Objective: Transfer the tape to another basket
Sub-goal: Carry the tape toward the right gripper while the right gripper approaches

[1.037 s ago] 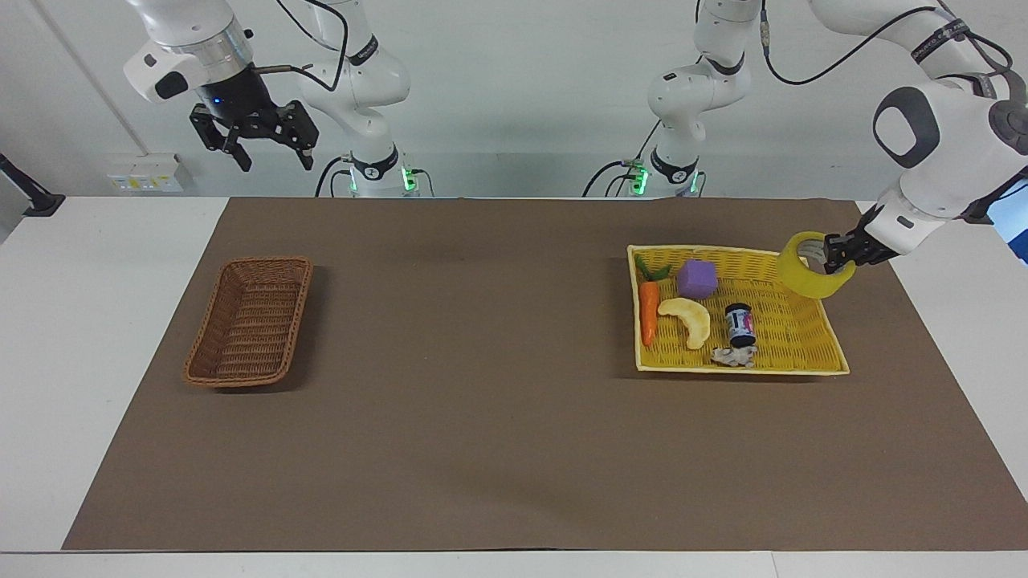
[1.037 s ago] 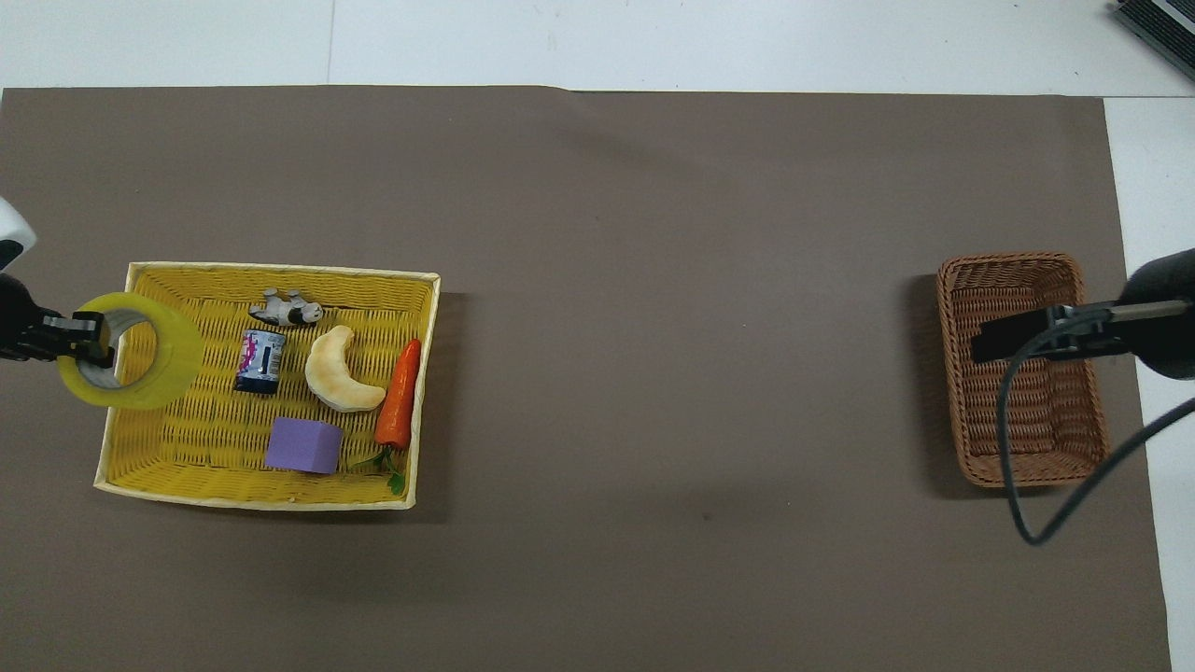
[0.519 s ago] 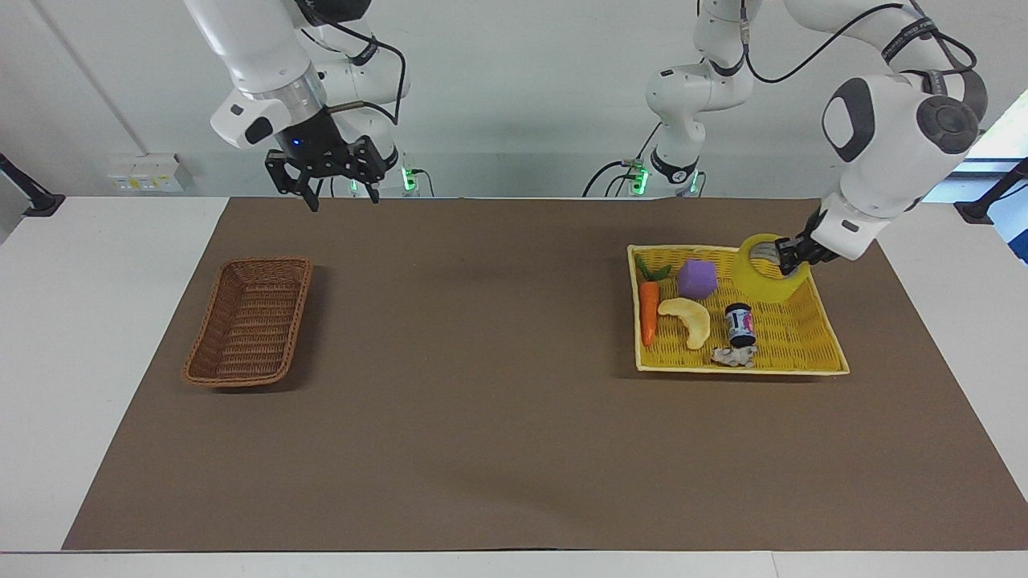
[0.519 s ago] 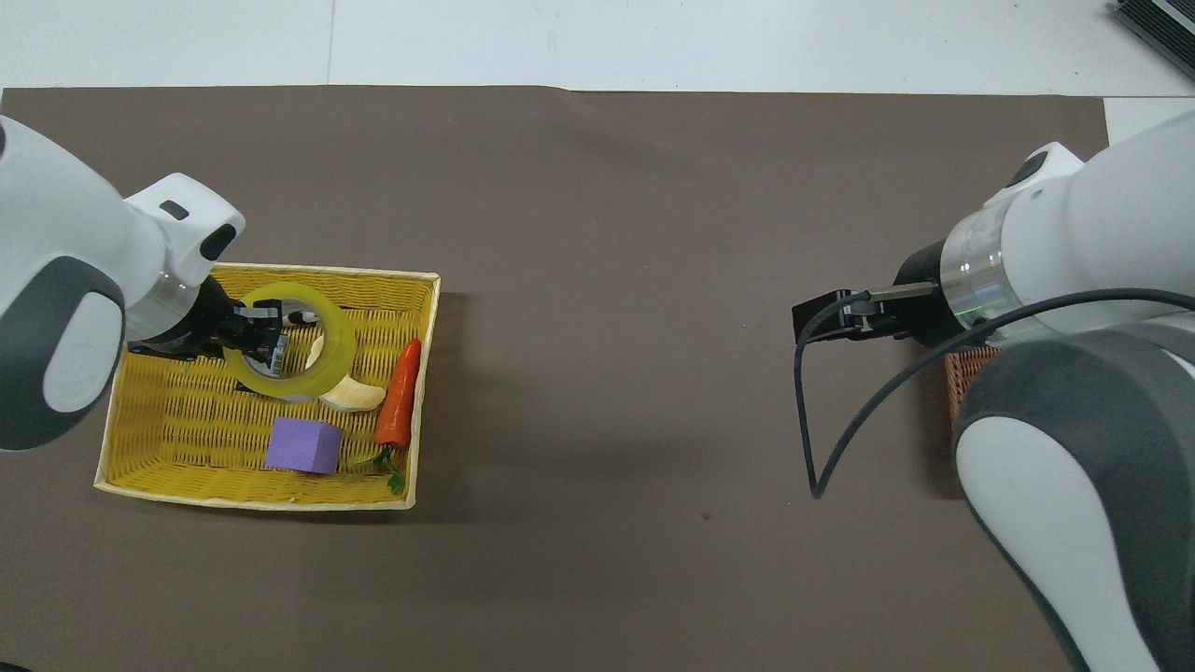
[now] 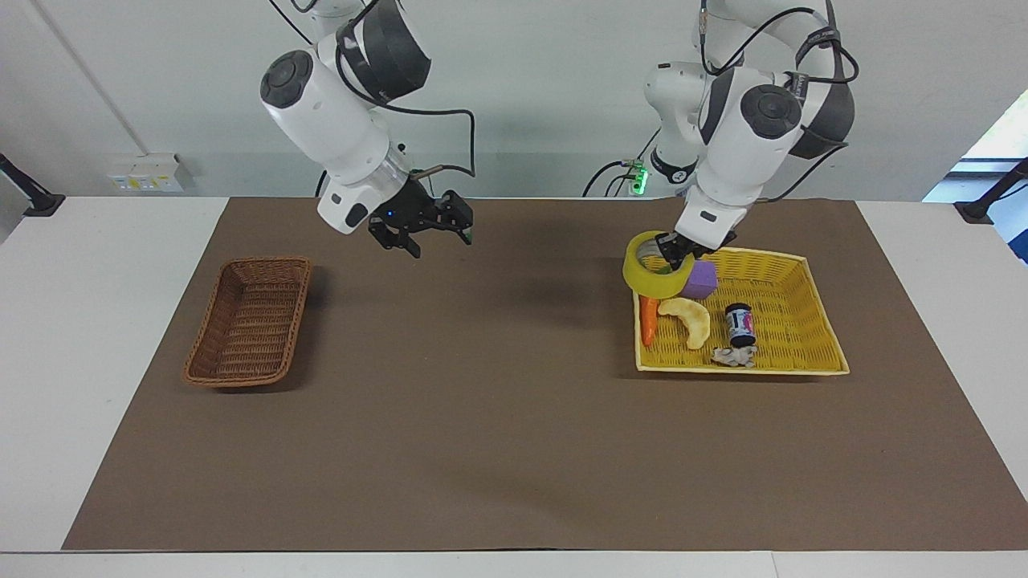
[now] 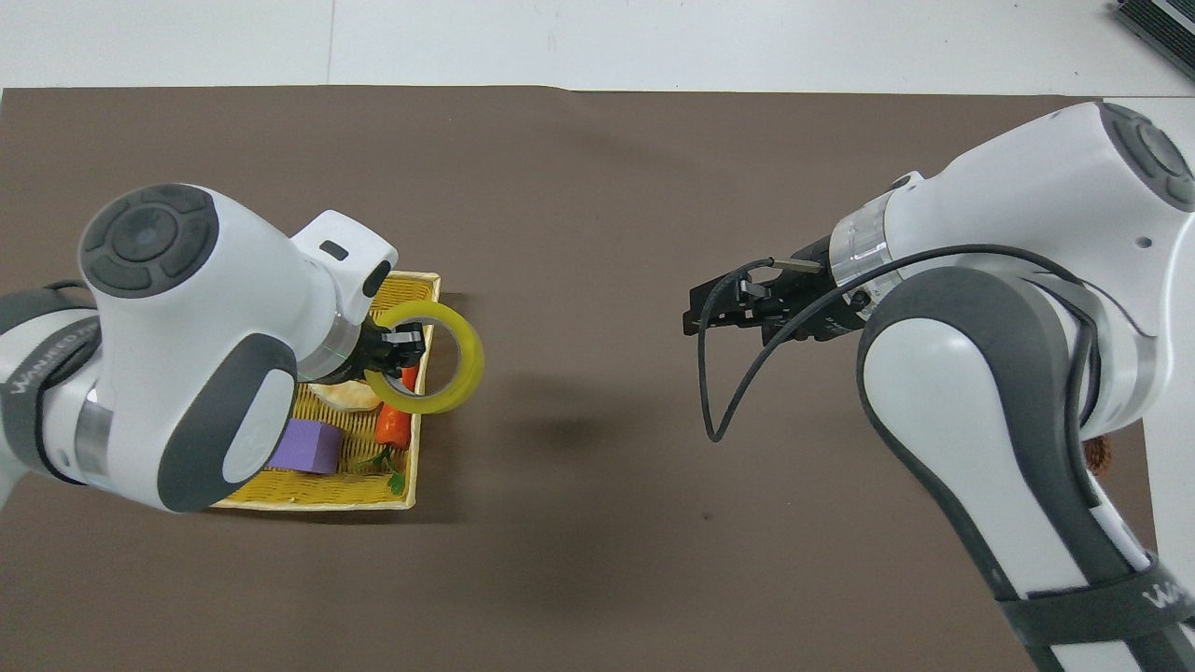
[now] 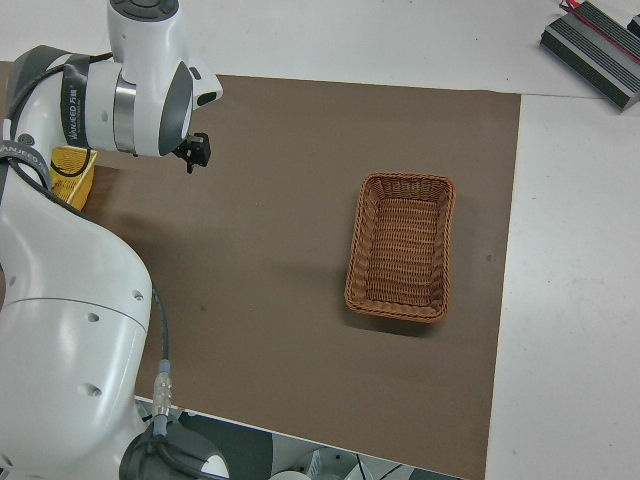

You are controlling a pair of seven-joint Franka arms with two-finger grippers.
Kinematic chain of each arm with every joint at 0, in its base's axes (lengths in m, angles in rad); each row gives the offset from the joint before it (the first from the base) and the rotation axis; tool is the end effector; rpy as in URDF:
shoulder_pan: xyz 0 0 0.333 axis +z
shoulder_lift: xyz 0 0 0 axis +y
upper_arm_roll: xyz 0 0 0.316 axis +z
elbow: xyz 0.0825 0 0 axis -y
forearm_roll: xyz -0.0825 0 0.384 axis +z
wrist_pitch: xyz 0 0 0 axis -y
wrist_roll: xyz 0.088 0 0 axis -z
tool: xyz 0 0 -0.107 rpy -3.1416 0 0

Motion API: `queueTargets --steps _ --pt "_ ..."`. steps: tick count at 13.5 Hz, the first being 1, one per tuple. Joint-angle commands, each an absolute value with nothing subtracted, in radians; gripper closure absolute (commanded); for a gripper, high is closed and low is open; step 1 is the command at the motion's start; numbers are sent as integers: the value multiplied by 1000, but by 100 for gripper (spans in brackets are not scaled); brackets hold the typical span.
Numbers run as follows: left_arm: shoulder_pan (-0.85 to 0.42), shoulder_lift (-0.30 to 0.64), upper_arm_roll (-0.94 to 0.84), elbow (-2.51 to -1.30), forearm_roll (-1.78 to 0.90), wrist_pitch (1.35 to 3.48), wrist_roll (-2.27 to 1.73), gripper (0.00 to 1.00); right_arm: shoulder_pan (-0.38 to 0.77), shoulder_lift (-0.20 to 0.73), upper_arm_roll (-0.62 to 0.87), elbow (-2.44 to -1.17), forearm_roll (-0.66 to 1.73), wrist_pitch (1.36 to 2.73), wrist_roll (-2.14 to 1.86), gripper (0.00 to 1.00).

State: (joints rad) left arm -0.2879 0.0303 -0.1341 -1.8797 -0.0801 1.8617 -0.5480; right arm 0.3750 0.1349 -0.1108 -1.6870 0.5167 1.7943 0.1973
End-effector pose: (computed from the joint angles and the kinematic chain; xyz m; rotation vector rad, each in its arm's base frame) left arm 0.5126 -0.2362 0.4857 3.0818 0.2328 -0.1236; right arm 0.5715 0.2015 0.5207 -2.6661 0.0746 0.1854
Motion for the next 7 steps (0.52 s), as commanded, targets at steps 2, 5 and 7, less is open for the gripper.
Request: queueTargets --steps 2,5,7 --pt "-451 89 -115 -1907 -100 2012 -727 100 469 153 -110 -1715 572 1919 310 0" --pt "-526 109 -115 -1905 -110 2065 -788 100 474 152 -110 -1750 572 1922 302 0" --pt "-555 109 -117 -1898 -136 2077 -816 100 472 153 -110 -1772 574 1916 275 0"
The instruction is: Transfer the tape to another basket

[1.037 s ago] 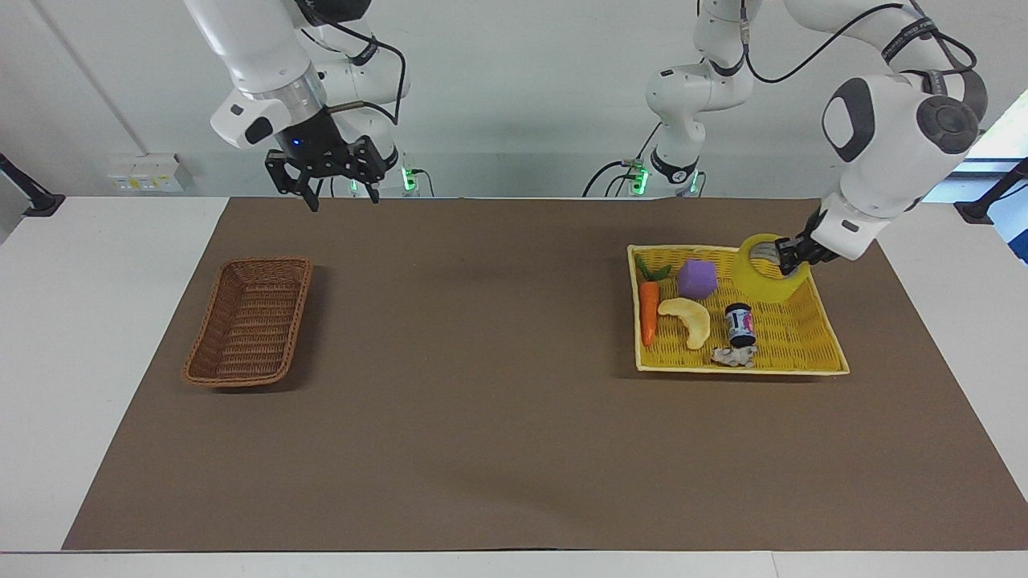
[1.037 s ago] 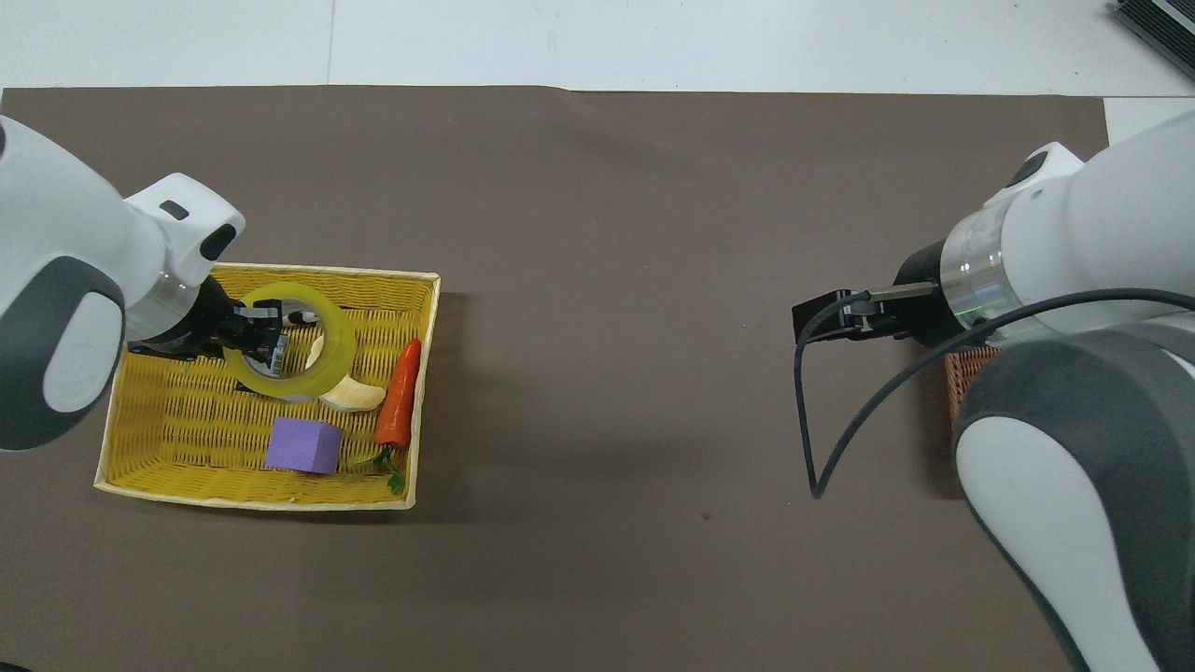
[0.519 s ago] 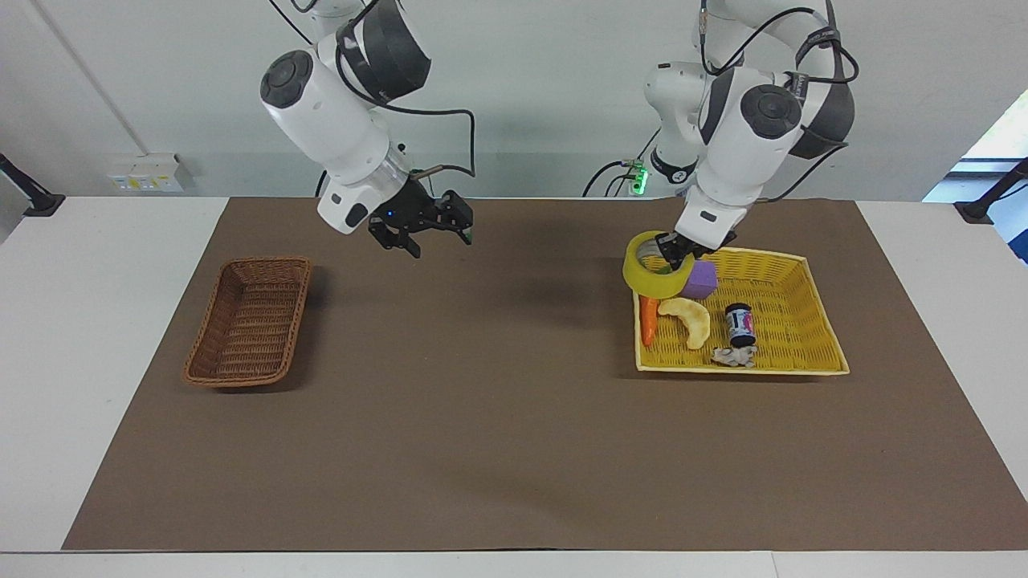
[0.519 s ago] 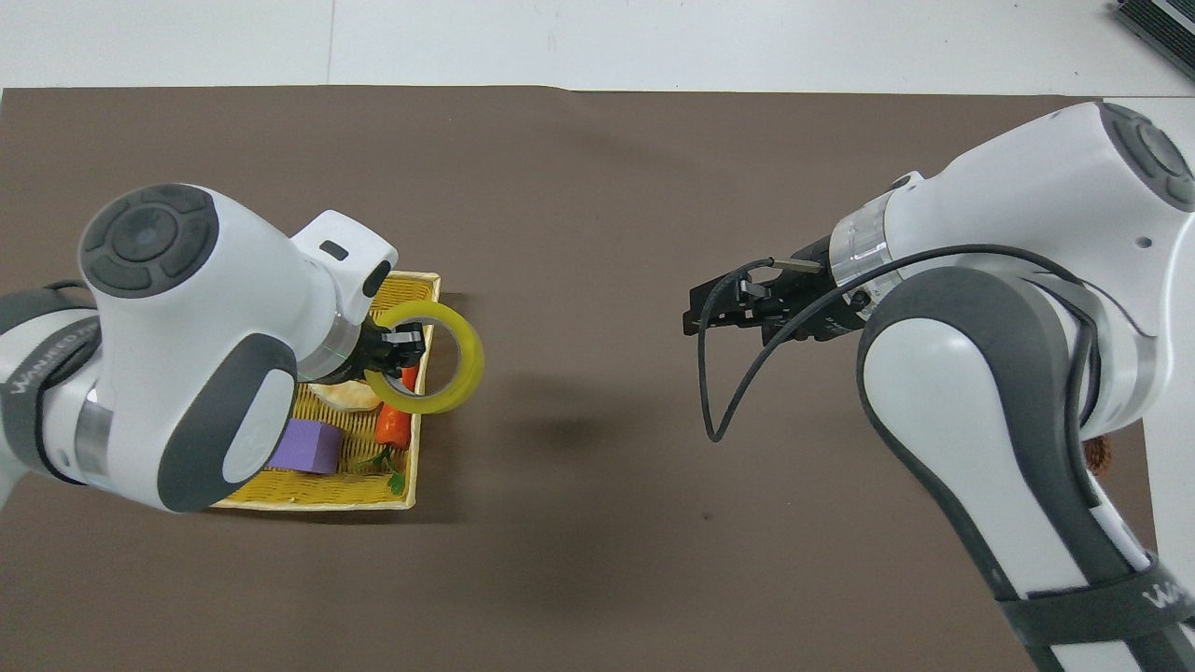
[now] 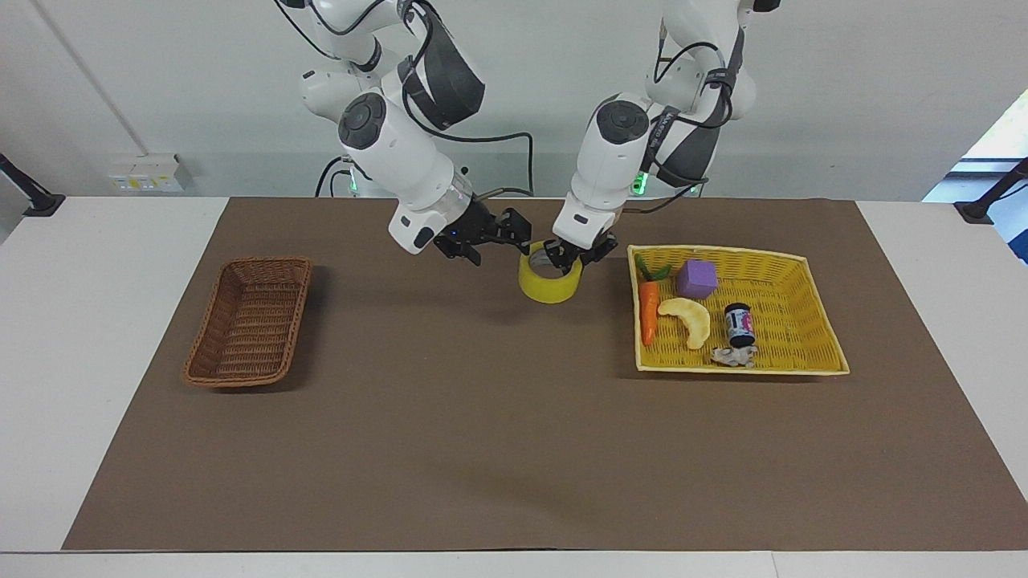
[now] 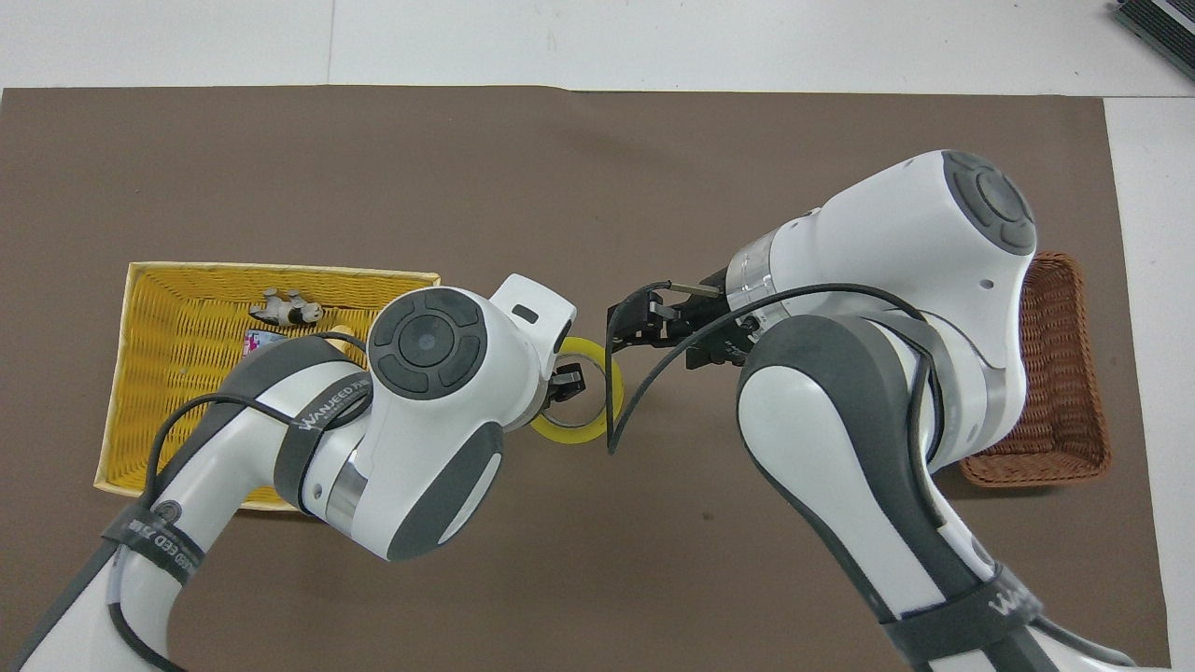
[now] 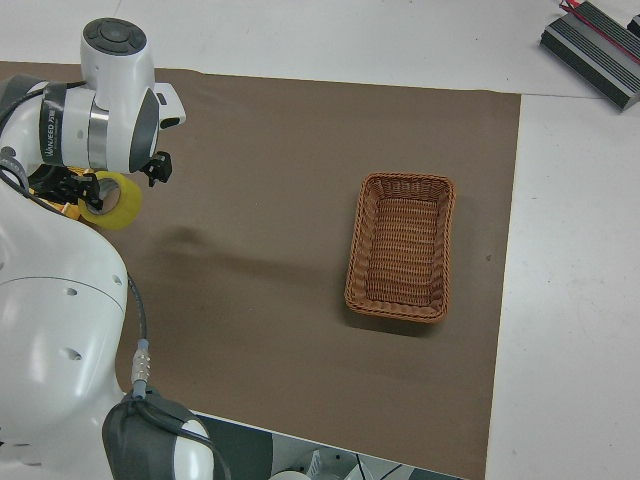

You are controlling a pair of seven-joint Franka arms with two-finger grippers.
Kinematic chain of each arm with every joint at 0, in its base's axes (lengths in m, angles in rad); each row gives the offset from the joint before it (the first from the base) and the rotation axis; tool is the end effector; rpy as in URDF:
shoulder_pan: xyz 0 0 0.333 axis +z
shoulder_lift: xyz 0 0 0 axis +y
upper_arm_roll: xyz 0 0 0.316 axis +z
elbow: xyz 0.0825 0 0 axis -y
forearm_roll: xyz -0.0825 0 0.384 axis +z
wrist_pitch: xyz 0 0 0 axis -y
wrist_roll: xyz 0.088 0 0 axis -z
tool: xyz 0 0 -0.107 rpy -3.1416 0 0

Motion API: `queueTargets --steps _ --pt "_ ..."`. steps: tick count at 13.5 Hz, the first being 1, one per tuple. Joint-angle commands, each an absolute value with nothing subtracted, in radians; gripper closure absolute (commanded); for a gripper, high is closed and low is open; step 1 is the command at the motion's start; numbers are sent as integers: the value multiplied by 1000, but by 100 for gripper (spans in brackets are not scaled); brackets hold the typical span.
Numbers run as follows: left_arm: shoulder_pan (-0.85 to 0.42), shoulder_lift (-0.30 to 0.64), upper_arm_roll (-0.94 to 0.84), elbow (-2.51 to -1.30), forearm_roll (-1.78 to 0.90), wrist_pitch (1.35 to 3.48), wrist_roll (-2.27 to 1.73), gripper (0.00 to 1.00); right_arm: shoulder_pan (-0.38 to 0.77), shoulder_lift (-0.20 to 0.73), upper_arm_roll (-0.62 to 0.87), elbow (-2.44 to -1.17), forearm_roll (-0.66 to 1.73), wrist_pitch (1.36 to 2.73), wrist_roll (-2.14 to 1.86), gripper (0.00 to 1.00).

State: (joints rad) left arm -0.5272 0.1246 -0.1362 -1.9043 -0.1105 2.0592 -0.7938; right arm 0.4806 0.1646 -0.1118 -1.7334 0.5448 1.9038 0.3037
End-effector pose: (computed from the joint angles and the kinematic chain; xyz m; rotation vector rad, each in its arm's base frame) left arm 0.4653 -0.3681 0.4372 3.0213 0.2758 -0.0813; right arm 0.5588 0.2602 0.4893 -2.6580 0.1507 0.2126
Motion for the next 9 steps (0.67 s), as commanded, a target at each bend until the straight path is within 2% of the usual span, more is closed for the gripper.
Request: queueTargets --steps 1,9 --pt "-557 110 -117 -1891 -149 2082 -816 100 456 152 -110 -1776 578 1904 250 0" --pt "-569 143 -117 -1853 -264 2193 -892 100 411 150 -110 -1815 646 1878 167 0"
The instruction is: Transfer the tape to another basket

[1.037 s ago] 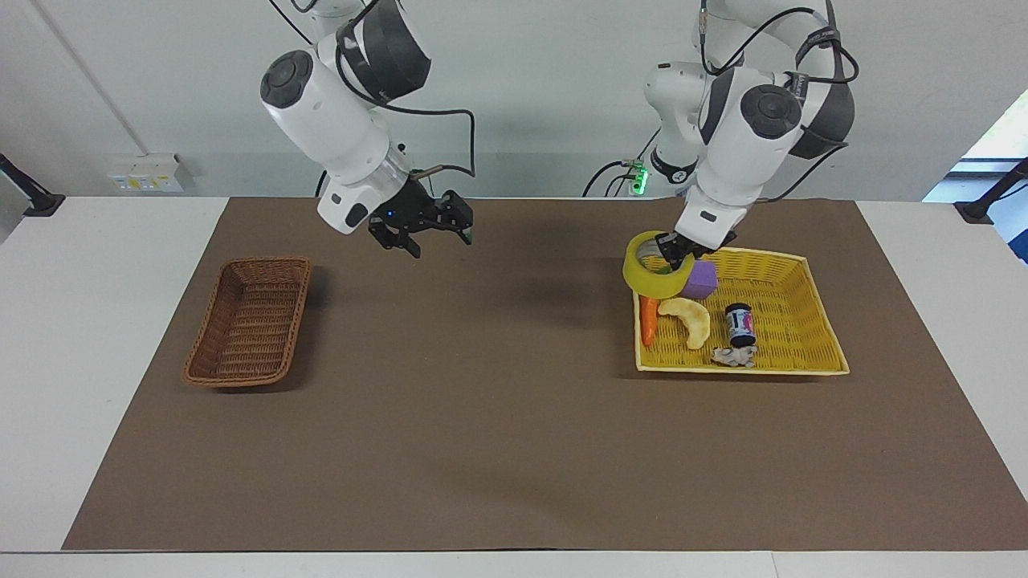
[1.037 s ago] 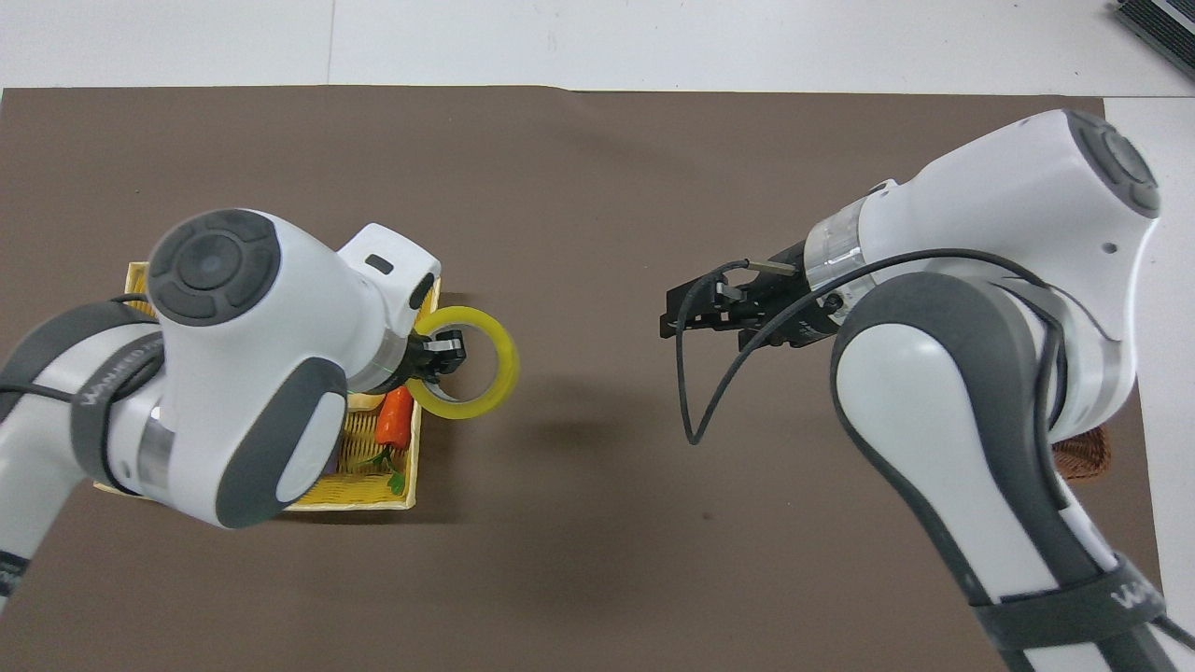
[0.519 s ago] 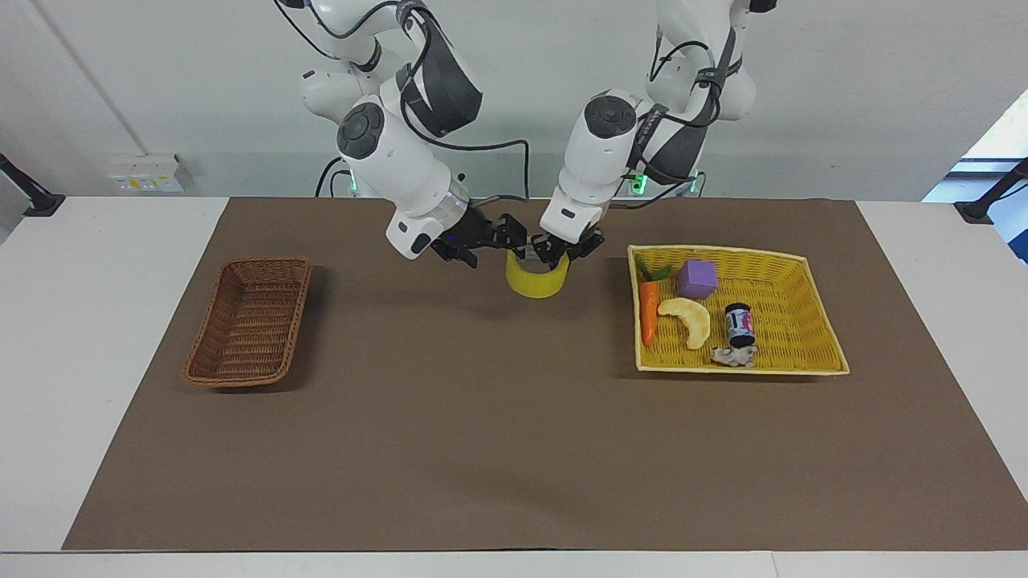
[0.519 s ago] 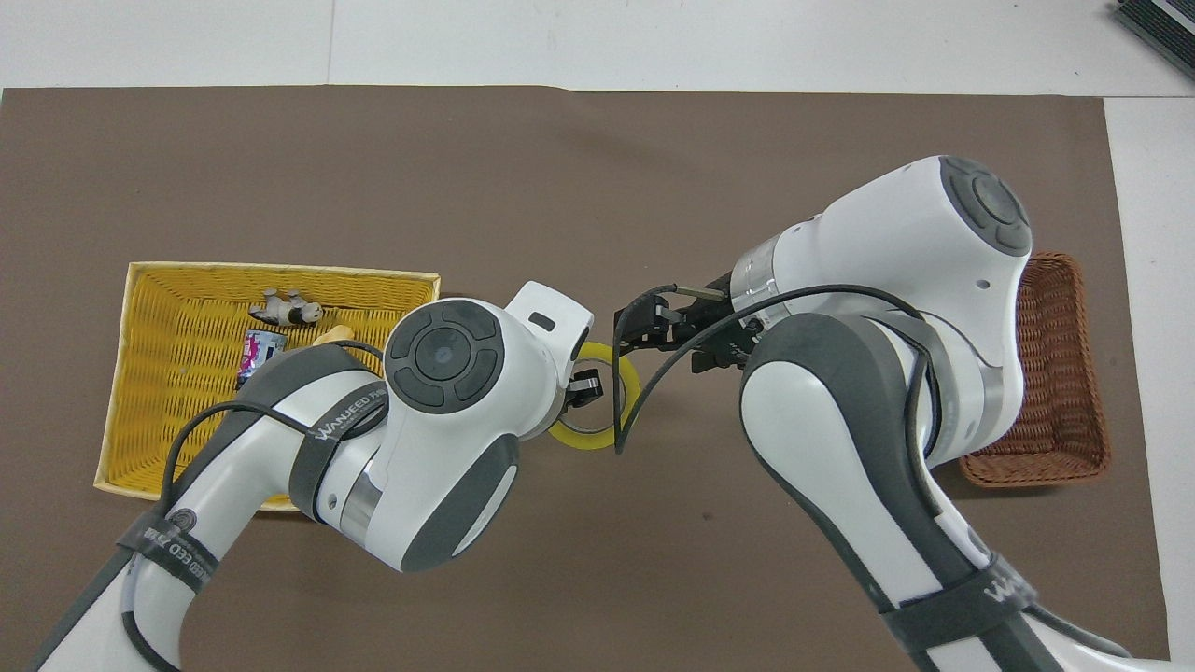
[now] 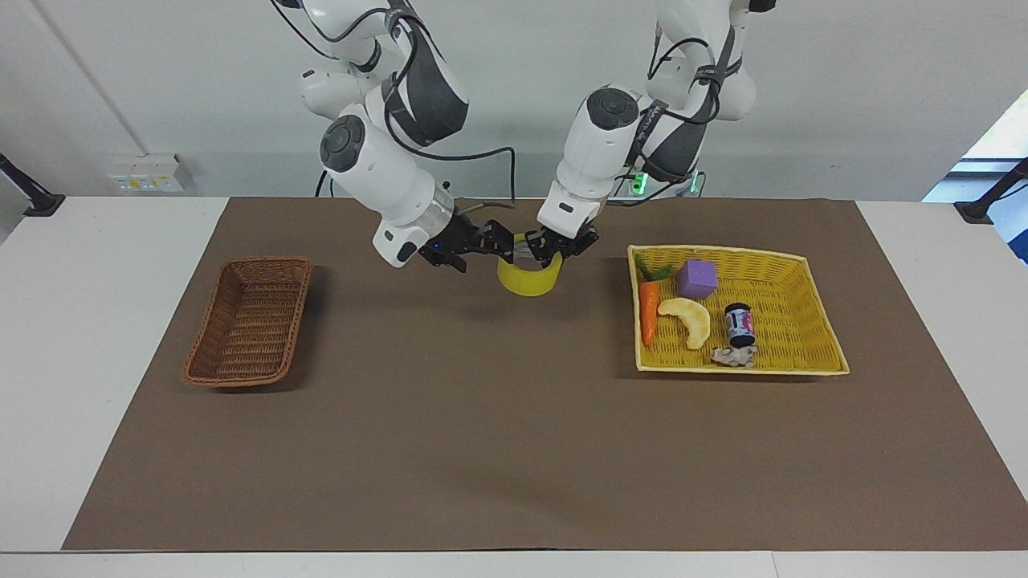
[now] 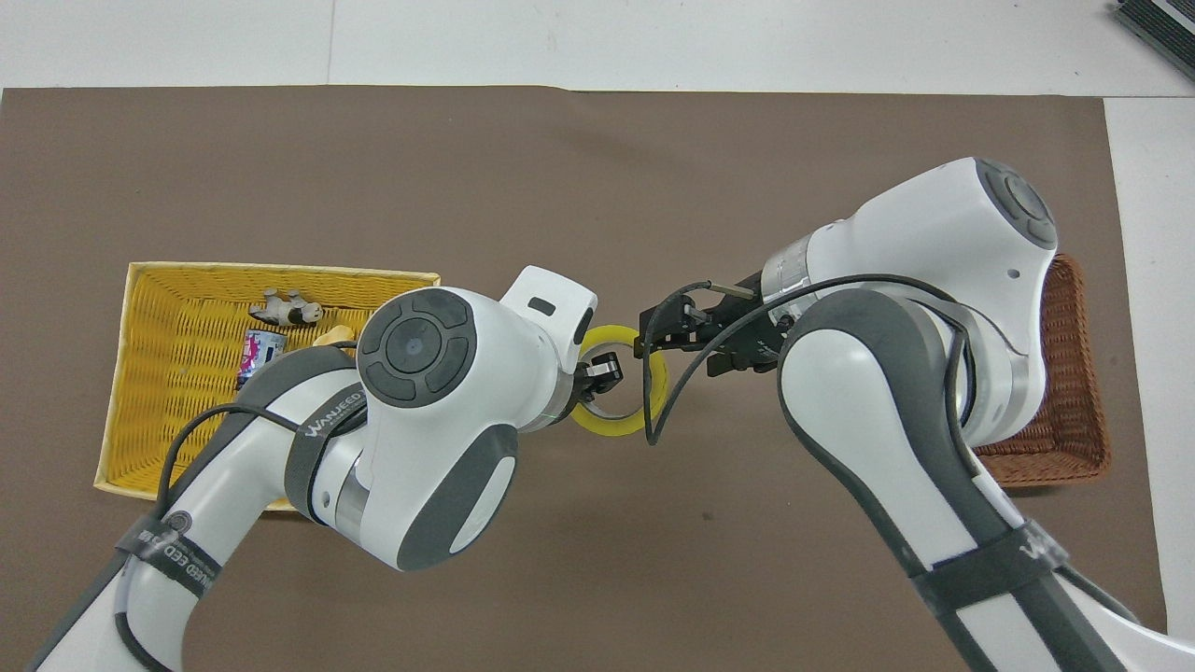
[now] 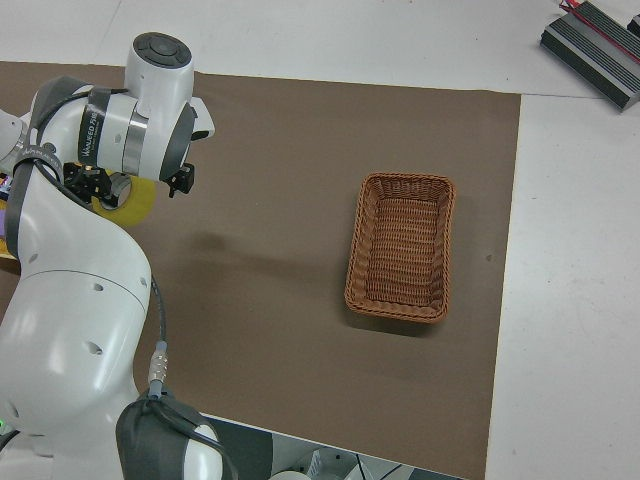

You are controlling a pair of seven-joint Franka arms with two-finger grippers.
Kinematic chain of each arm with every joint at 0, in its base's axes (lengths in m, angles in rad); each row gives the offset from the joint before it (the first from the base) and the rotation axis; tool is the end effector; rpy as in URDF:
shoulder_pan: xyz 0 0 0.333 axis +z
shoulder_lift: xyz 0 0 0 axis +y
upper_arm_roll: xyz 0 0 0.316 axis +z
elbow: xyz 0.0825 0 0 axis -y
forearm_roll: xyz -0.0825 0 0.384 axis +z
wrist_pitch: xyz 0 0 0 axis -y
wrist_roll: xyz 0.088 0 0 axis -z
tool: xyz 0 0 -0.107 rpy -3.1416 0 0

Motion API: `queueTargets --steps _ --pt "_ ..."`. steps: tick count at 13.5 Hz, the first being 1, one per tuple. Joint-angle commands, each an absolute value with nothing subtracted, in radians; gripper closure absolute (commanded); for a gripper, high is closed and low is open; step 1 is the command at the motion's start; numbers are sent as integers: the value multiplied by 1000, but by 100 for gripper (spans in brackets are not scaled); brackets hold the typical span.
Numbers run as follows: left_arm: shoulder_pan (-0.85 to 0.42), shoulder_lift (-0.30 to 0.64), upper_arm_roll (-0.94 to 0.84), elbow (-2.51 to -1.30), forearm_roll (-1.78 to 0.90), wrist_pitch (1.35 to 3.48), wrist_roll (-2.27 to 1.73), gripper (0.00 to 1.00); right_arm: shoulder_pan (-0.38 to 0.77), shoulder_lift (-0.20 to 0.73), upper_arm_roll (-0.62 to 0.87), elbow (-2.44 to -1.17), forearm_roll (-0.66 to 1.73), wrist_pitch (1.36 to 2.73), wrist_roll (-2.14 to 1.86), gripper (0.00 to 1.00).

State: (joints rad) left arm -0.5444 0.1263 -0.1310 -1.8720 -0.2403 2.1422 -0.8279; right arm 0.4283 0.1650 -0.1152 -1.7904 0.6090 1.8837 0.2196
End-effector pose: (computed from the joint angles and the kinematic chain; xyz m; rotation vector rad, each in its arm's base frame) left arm 0.4700 -0.3859 0.4606 2.8504 0.3879 -0.0731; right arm 0.5615 0.2303 0.4628 -2.6072 0.1551 0.2813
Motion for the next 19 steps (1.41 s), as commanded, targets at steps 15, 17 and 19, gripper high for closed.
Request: queueTargets --steps 15,17,19 --pt "-586 164 -126 -1778 -264 2197 -957 100 384 147 -113 -1825 647 1833 143 100" --pt "-566 146 -127 -1781 -268 2177 -937 1 361 150 -114 -1822 646 1819 135 100" --pt "-563 103 -123 -1786 -268 2143 -942 0 357 150 -114 -1821 646 1816 133 100"
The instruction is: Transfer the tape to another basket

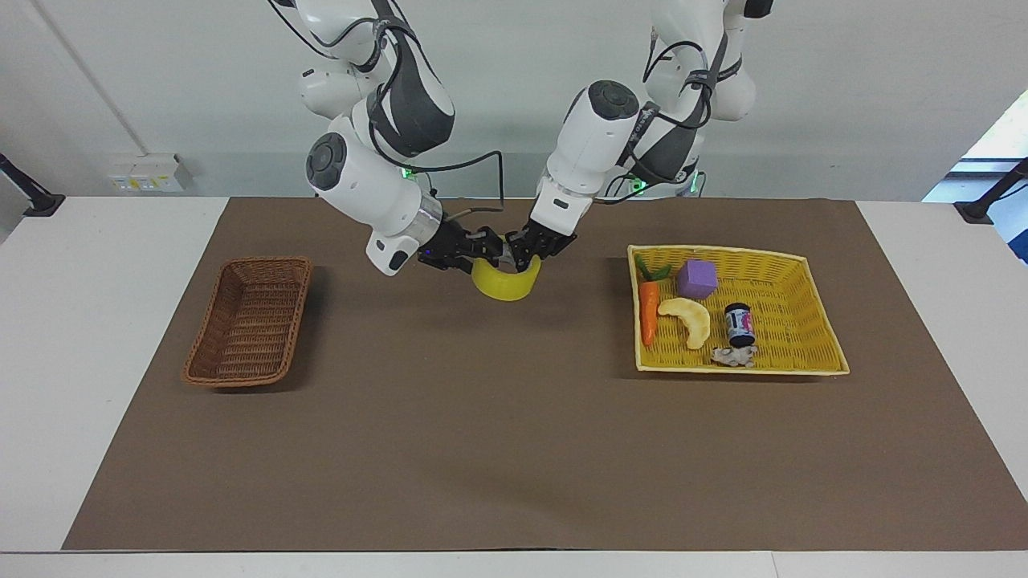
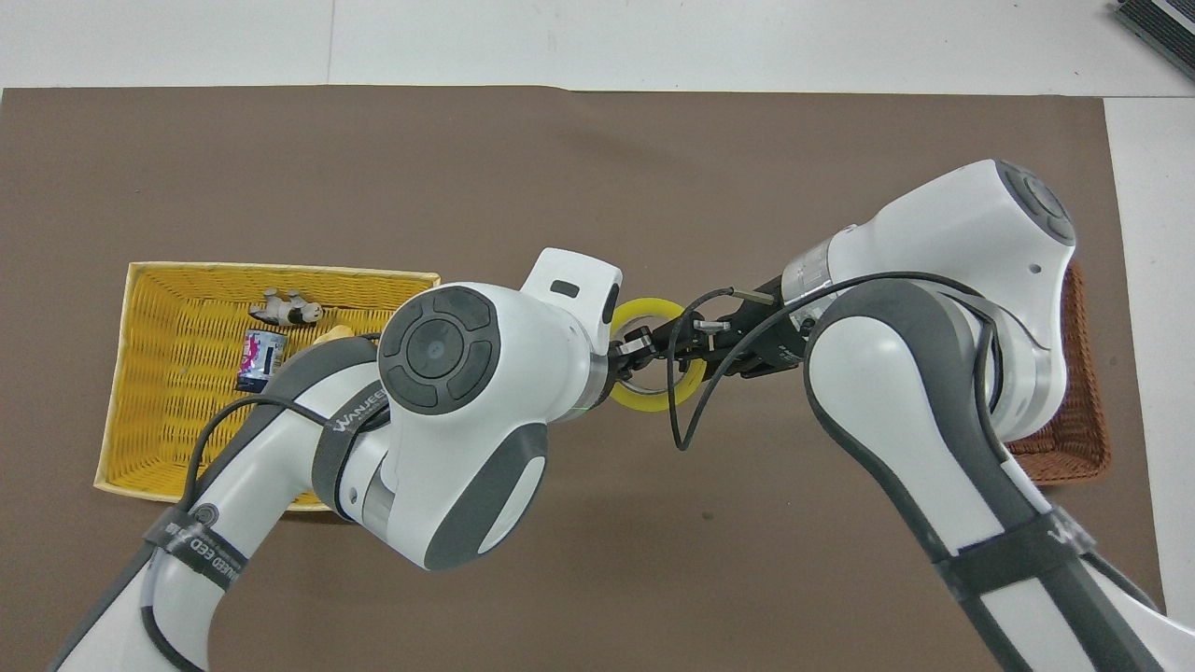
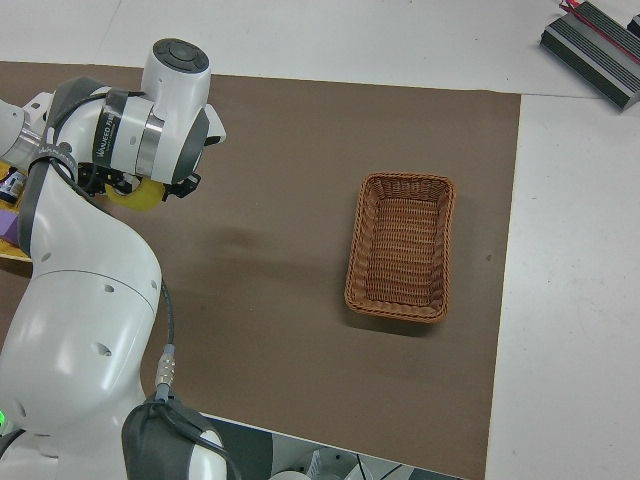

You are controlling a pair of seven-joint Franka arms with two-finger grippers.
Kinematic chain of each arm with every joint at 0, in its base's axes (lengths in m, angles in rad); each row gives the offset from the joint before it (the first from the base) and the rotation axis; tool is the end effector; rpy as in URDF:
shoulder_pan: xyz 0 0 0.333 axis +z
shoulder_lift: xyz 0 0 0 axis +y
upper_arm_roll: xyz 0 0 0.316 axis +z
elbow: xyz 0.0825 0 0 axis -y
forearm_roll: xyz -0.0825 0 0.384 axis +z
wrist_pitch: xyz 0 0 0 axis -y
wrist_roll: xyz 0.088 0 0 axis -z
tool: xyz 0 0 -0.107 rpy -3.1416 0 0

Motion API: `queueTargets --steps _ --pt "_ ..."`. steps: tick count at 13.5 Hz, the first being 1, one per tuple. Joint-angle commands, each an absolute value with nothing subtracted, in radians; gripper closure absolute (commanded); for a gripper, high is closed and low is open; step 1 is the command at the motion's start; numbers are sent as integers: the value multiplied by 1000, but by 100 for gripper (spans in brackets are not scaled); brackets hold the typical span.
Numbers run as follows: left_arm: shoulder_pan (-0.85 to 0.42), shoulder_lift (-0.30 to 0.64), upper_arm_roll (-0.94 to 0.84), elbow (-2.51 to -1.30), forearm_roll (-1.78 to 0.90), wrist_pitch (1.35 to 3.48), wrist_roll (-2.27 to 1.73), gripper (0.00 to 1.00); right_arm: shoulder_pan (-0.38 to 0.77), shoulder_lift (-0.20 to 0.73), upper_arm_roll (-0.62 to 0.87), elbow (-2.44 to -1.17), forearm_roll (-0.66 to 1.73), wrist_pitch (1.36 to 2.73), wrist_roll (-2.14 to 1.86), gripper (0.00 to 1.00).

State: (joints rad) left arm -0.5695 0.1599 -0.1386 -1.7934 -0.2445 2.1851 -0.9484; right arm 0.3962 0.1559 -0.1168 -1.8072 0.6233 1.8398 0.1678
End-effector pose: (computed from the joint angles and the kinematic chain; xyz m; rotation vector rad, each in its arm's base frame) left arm 0.4750 -0.4126 0.4832 2.7650 0.5070 -0.0260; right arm 0.5598 0.2123 0.4584 -2.5894 0.1244 0.3205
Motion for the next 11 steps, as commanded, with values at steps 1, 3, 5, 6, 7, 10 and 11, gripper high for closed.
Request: queueTargets --steps 1,3,5,6,7,10,11 --pt "-549 88 -118 -1783 -268 2103 -940 0 356 152 -114 -1819 646 1816 133 100" --pt "-508 65 -117 -1779 -268 2068 -937 0 347 152 -114 -1819 646 1810 127 100" --pt "-505 57 -121 -1781 -293 2075 -951 0 322 153 -114 -1815 646 1790 97 100" --pt "-505 55 -121 -1787 -325 2083 -951 0 312 153 -114 -1815 646 1783 81 100" --pt "-512 51 -121 -1787 -333 2097 -954 0 304 153 -114 -1815 646 1778 71 100" --pt "-558 48 -126 -1789 -333 2118 -960 0 304 153 -115 -1815 644 1775 67 100" --pt "-569 45 -127 -1787 -333 2128 -962 0 304 153 -115 -1815 643 1775 67 100"
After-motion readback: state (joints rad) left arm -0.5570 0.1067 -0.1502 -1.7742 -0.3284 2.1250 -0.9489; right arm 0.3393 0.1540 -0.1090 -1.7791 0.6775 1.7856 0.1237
